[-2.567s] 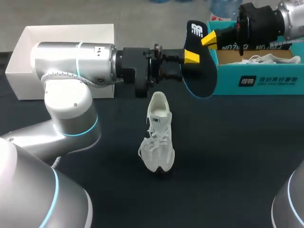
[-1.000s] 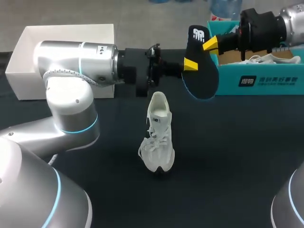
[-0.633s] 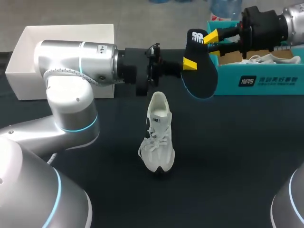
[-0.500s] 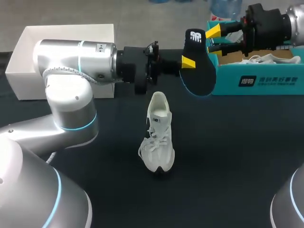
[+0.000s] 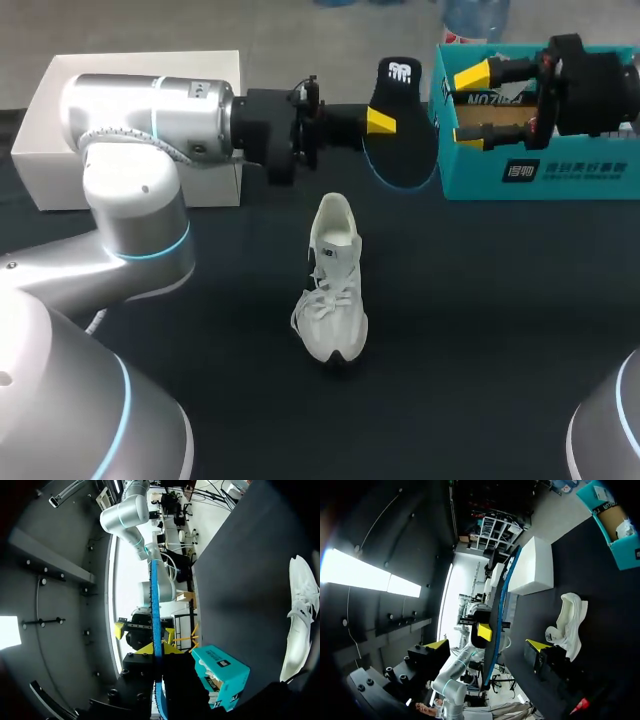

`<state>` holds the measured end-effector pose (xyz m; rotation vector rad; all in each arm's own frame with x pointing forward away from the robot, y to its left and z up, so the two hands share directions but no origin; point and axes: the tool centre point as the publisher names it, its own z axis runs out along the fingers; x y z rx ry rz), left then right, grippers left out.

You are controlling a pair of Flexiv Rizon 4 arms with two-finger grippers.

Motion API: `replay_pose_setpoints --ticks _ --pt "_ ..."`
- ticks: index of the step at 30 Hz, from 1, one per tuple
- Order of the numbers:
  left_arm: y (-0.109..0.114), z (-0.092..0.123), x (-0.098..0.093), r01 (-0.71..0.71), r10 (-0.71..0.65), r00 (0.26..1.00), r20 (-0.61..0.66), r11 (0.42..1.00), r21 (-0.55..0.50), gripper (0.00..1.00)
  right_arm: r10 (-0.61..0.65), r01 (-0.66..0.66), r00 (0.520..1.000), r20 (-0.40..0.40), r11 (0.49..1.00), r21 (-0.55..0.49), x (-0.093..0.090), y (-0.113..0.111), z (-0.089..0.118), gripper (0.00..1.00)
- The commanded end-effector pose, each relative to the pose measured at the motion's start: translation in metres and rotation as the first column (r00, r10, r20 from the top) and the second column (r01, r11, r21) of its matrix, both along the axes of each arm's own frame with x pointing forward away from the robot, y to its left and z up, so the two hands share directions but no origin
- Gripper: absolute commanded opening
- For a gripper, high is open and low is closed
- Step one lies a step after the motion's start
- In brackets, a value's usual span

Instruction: Take the shoe out of the shoebox, open the shoe tongue, remove and reinsert the insole, then place the shoe into the shoebox

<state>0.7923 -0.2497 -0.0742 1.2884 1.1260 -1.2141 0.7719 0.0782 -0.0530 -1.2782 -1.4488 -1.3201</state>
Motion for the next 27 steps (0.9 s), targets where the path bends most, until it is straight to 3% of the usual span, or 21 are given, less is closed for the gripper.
replay_pose_setpoints --ticks 1,27 --pt "0.0029 0.0007 0.0032 0.002 -0.002 1.000 -0.005 1.000 0.001 0.00 -0.072 0.072 0.997 0.001 0.997 0.011 -0.0149 -0.0069 -0.0064 1.00" --pt "0.0044 0.0034 0.0091 -0.030 0.030 0.999 -0.012 0.999 -0.016 0.00 -0.086 0.086 0.996 -0.023 0.996 0.005 -0.0189 -0.0142 -0.0060 1.00"
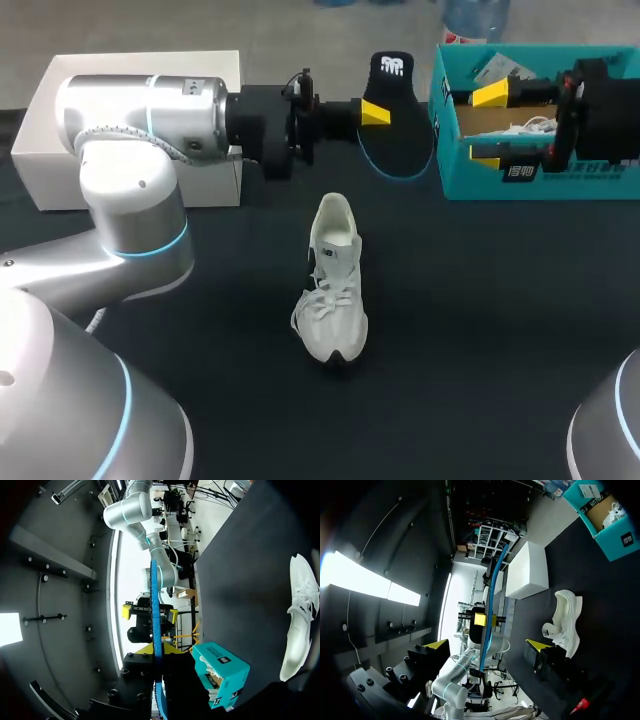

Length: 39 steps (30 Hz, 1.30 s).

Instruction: Take the shoe out of the shoebox, open the shoe tongue, remove and reinsert the insole, then place the shoe into the shoebox

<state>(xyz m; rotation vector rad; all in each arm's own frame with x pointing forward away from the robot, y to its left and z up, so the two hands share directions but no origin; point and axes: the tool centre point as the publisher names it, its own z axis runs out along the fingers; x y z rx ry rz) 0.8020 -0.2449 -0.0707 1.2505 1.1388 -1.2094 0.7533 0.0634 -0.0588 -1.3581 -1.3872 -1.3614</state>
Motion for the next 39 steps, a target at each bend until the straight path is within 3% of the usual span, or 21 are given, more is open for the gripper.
replay_pose_setpoints --ticks 1,5,7,8,12,19,21,26,29,31,35,38,39 --pt "0.000 0.000 -0.001 -0.002 0.002 1.000 0.001 1.000 -0.001 0.00 -0.002 0.002 1.000 -0.001 1.000 -0.001 0.000 0.001 0.000 1.00" --pt "0.000 0.000 -0.001 -0.002 0.002 1.000 0.001 1.000 -0.001 0.00 -0.002 0.002 1.000 -0.001 1.000 -0.001 0.000 0.001 0.000 1.00" --pt "-0.001 0.006 -0.002 -0.037 0.045 0.984 -0.175 0.998 0.044 0.00 -0.002 0.002 1.000 -0.001 1.000 -0.001 0.000 0.001 0.000 1.00" --pt "0.000 0.010 -0.002 -0.056 0.080 0.934 -0.347 0.995 0.080 0.00 -0.002 0.002 1.000 -0.001 1.000 -0.001 0.000 0.001 0.000 1.00" --pt "0.005 0.010 -0.001 -0.064 0.117 0.826 -0.551 0.991 0.115 0.00 -0.002 0.002 1.000 -0.001 1.000 -0.001 0.000 0.001 0.000 1.00" --pt "0.014 0.011 -0.006 -0.027 0.251 0.508 -0.824 0.961 0.276 0.00 -0.002 0.002 1.000 -0.001 1.000 -0.001 0.000 0.001 0.000 1.00" --pt "0.017 0.011 -0.007 -0.009 0.247 0.428 -0.870 0.963 0.269 0.00 -0.002 0.002 1.000 -0.001 1.000 -0.001 0.000 0.001 0.000 1.00" --pt "0.021 0.011 -0.009 0.086 0.201 0.119 -0.972 0.974 0.212 0.00 -0.002 0.002 1.000 -0.001 1.000 -0.001 0.000 0.001 0.000 1.00" --pt "0.022 0.012 -0.009 0.121 0.162 -0.044 -0.986 0.980 0.156 0.00 -0.002 0.002 1.000 -0.001 1.000 -0.001 0.000 0.001 0.000 1.00" --pt "0.022 0.011 -0.010 0.134 0.148 -0.101 -0.984 0.982 0.134 0.00 -0.002 0.002 1.000 -0.001 1.000 -0.001 0.000 0.001 0.000 1.00" --pt "0.024 0.014 -0.011 0.164 0.097 -0.349 -0.932 0.986 0.041 0.00 -0.002 0.002 1.000 -0.001 1.000 -0.001 0.000 0.001 0.000 1.00" --pt "0.024 0.016 -0.012 0.177 0.084 -0.486 -0.870 0.984 -0.004 0.00 -0.002 0.002 1.000 -0.001 1.000 -0.001 0.000 0.001 0.000 1.00" --pt "0.024 0.016 -0.012 0.177 0.084 -0.486 -0.870 0.984 -0.004 0.00 -0.002 0.002 1.000 -0.001 1.000 -0.001 0.000 0.001 0.000 1.00"
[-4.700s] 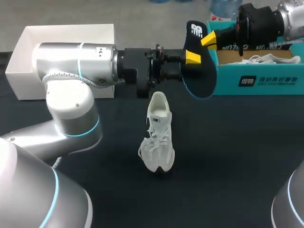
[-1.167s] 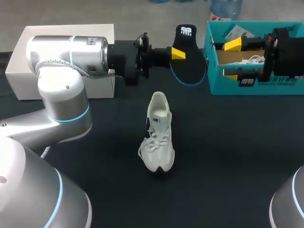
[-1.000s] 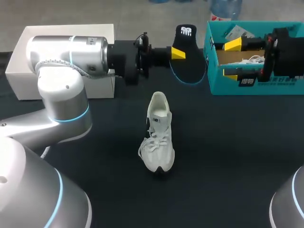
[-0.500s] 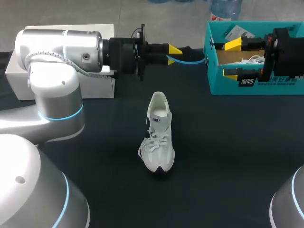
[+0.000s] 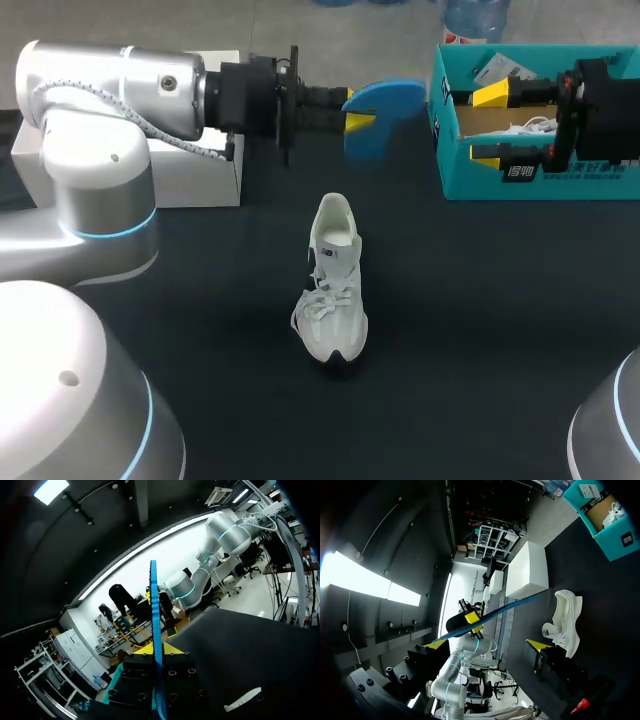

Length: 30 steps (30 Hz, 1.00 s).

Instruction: Take the shoe out of the shoebox, open the shoe tongue, remove and reinsert the insole, then place the shoe into the shoebox

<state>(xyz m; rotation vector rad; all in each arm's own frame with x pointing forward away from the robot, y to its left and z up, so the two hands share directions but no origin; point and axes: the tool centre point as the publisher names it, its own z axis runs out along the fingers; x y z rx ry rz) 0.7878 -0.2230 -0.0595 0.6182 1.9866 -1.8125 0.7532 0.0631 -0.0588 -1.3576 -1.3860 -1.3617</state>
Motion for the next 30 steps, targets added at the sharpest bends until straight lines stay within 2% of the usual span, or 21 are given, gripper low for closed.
replay_pose_setpoints --ticks 1,13,17,20,26,30 --pt "0.003 0.005 0.002 0.052 -0.084 0.487 -0.869 0.996 -0.067 0.00 -0.002 0.002 1.000 -0.001 1.000 -0.002 0.000 0.001 0.000 1.00" --pt "0.003 0.005 0.002 0.052 -0.084 0.487 -0.869 0.996 -0.067 0.00 -0.002 0.002 1.000 -0.001 1.000 -0.002 0.000 0.001 0.000 1.00" --pt "0.002 0.009 0.000 -0.015 -0.054 0.102 -0.993 0.998 -0.056 0.00 -0.002 0.002 1.000 -0.001 1.000 -0.002 0.000 0.001 0.000 1.00" --pt "0.001 0.011 0.000 -0.051 -0.036 -0.107 -0.994 0.998 -0.030 0.00 -0.002 0.002 1.000 -0.001 1.000 -0.002 0.000 0.001 0.000 1.00" --pt "0.003 0.014 -0.005 -0.034 0.009 -0.394 -0.919 0.999 0.025 0.00 -0.002 0.002 1.000 -0.001 1.000 -0.002 0.000 0.001 0.000 1.00" --pt "0.003 0.016 -0.006 -0.002 0.021 -0.594 -0.804 1.000 0.027 0.00 -0.002 0.002 1.000 -0.001 1.000 -0.002 0.000 0.001 0.000 1.00"
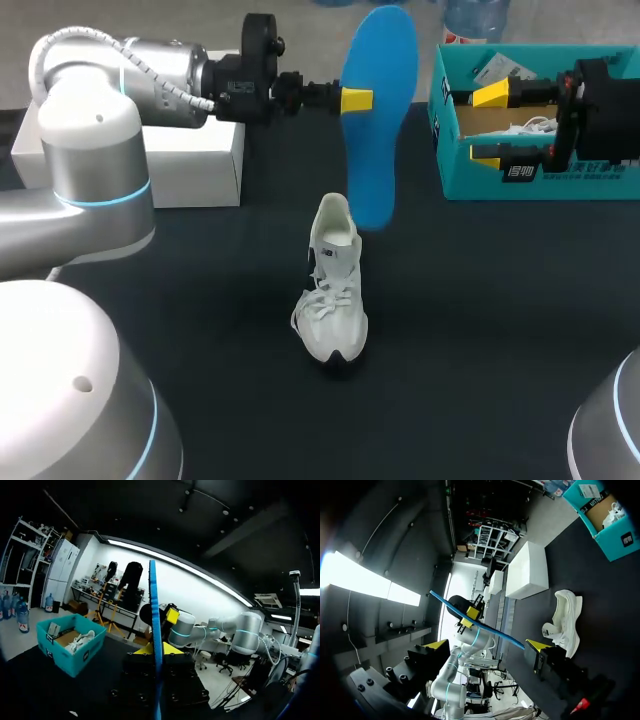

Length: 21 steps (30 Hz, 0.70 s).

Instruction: Take the shoe out of the shoebox, open the shoe tongue, remove and reinsert the insole, then place the shoe into the shoebox

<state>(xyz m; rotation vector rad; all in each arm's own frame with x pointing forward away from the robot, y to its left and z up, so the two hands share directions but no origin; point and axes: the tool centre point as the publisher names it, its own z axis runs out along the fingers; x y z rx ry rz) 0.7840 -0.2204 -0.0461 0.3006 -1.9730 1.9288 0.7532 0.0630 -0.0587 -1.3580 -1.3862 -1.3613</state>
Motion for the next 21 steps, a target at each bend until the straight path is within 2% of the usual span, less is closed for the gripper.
replay_pose_setpoints --ticks 1,4,5,21 --pt "0.0004 0.0021 -0.0016 0.035 0.039 0.289 -0.956 0.998 0.051 0.00 -0.002 0.002 1.000 -0.001 1.000 -0.002 -0.0002 0.0011 -0.0003 1.00" --pt "-0.0010 -0.0015 -0.0010 0.053 0.041 0.220 -0.975 0.997 0.054 0.00 -0.002 0.002 1.000 -0.001 1.000 -0.002 -0.0002 0.0011 -0.0003 1.00" --pt "-0.0018 -0.0031 -0.0013 0.051 0.050 0.244 -0.968 0.997 0.065 0.00 -0.002 0.002 1.000 -0.001 1.000 -0.002 -0.0002 0.0011 -0.0003 1.00" --pt "-0.0018 -0.0031 -0.0013 0.051 0.050 0.244 -0.968 0.997 0.065 0.00 -0.002 0.002 1.000 -0.001 1.000 -0.002 -0.0002 0.0011 -0.0003 1.00"
